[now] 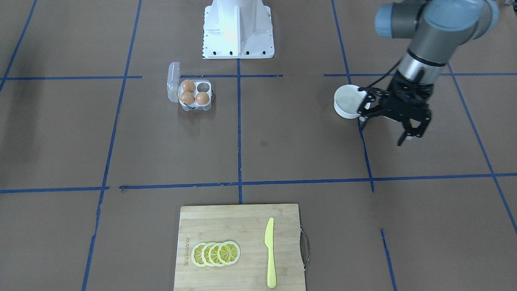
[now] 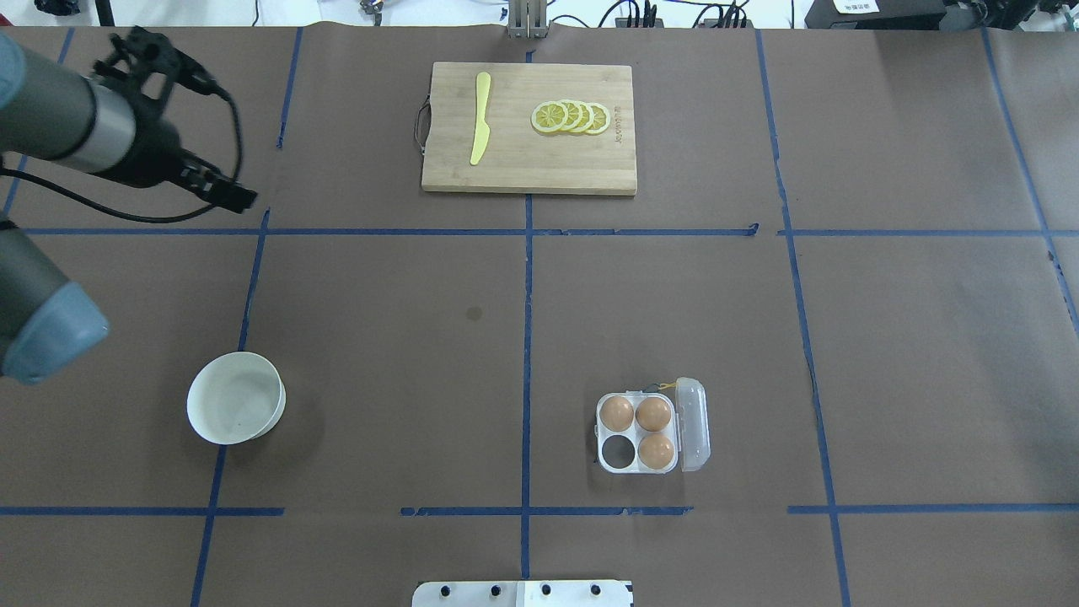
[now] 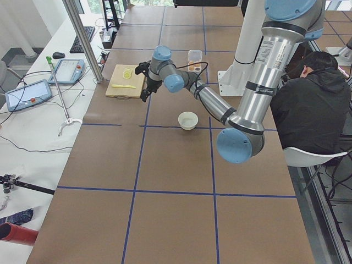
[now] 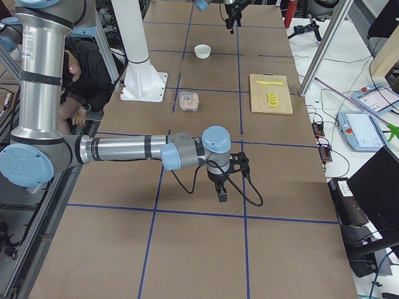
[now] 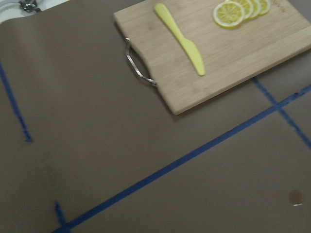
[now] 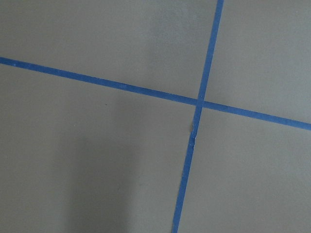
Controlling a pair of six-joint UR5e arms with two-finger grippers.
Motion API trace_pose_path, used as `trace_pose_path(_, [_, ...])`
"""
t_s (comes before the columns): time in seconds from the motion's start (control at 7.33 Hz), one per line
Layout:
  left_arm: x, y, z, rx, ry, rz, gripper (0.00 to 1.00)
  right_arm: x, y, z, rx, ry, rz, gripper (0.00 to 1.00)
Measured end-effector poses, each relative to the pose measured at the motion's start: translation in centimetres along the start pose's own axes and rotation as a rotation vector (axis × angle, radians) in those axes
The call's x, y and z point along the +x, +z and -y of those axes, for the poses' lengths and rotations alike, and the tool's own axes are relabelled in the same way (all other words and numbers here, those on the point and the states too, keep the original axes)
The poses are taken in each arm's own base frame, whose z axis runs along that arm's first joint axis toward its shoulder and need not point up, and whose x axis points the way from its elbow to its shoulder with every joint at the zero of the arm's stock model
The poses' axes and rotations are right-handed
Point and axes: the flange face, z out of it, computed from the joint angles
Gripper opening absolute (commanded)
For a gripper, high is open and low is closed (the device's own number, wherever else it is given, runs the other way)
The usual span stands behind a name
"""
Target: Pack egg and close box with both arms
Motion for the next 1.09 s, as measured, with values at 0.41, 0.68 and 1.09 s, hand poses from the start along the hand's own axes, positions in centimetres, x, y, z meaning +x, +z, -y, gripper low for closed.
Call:
trace_pose_path(0.41, [-23.9, -1.8, -11.5, -0.163, -0.095, 0.099, 1.0, 0.0, 0.0, -0.1, -0.002, 0.003, 0.004, 1.0])
trace_pose_path(0.68, [-30.8, -3.8, -20.9, -0.229, -0.229, 0.087, 1.0, -0.1, -0.1, -0.1, 0.0, 0.001, 0.007, 1.0])
trace_pose_path(1.09, [-31.7, -5.4, -25.2, -0.323, -0.286, 0.009, 1.0, -0.3, -0.2, 0.0, 0.004, -0.002, 0.008, 1.0])
